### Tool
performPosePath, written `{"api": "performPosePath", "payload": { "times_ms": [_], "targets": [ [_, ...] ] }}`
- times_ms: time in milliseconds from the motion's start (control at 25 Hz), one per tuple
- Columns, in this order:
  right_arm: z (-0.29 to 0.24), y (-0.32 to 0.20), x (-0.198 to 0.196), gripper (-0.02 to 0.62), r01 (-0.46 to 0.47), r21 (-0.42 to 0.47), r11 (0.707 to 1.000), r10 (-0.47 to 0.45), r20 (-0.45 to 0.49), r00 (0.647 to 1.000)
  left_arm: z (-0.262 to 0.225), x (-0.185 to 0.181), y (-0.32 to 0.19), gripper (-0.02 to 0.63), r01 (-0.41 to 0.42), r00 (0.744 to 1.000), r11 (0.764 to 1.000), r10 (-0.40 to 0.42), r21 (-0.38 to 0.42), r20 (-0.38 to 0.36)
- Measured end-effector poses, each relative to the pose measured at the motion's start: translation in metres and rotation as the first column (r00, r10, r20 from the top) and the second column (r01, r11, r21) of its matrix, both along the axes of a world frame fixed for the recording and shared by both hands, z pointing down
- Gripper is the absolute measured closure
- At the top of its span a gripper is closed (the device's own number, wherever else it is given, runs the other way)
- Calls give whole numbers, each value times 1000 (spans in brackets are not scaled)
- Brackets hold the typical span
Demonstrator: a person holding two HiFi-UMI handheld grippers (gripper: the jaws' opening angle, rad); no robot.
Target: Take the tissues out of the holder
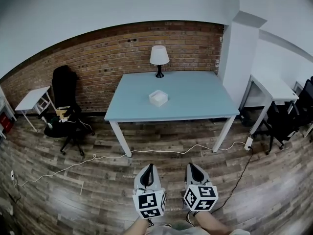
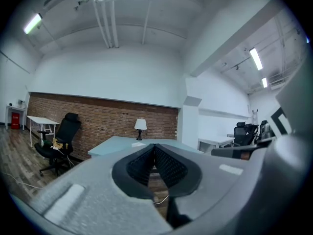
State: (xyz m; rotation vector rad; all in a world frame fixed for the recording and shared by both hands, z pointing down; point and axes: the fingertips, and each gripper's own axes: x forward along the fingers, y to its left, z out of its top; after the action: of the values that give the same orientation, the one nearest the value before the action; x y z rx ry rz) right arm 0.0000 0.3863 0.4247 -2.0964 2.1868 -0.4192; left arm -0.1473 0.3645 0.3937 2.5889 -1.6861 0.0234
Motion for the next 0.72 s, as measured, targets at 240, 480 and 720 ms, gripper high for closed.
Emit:
{"api": "performPosePath", "payload": {
  "times_ms": [240,480,720],
  "targets": [
    [14,-11,5,591,-44,-46,998,45,20,999,1,-2,-16,597,-29,999,1000,29,2,13],
    [16,-32,8,591,-50,-44,998,51,10,999,9,2,-41,597,-30,1000,999,30,-12,7],
    [15,-67,20,591,-51,-44,998,52,12,999,12,12,-70,597,-25,999,999,26,-24,21]
  ]
}}
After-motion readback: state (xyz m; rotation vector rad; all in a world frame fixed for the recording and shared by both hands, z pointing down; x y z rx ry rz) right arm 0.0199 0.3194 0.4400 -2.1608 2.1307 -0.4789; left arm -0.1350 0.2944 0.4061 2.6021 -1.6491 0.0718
